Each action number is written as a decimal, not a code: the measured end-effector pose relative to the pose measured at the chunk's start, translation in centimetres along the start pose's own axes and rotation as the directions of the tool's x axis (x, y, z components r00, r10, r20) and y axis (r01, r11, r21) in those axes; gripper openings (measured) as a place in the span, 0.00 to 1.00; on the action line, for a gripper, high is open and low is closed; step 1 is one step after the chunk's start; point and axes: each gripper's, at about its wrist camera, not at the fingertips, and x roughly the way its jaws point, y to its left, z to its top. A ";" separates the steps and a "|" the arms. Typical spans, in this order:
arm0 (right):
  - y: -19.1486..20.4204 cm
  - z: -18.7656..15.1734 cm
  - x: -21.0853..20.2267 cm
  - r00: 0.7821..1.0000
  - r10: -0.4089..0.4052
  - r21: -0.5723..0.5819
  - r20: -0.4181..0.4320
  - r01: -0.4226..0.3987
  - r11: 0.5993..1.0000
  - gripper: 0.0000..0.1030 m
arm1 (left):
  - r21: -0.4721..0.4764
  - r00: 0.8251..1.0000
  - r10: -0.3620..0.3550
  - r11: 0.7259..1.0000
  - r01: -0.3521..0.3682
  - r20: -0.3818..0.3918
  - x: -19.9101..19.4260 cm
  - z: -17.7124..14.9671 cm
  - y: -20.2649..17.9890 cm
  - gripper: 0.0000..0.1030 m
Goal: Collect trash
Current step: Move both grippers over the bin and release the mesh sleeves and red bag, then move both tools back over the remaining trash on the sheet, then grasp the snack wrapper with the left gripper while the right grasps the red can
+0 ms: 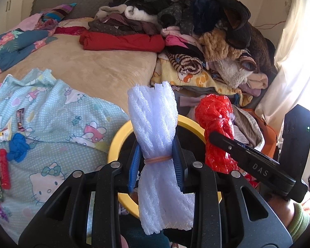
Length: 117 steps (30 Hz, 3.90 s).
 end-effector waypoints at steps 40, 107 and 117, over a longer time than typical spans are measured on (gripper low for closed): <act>1.0 -1.3 1.3 0.999 -0.052 0.012 -0.016 0.053 0.999 0.81 | -0.100 0.993 0.109 0.989 -0.105 0.037 -0.4 -1.6 6.4 0.89; 30.0 -7.9 10.1 0.940 0.230 -0.466 -0.253 -0.327 0.822 0.92 | -0.477 0.876 0.470 0.798 -0.370 0.108 -17.7 -7.7 29.2 0.89; 31.9 -10.2 14.9 0.914 0.201 -0.456 -0.351 -0.355 0.816 0.89 | -0.472 0.931 0.365 0.820 -0.322 -0.001 -16.6 -10.1 31.7 0.46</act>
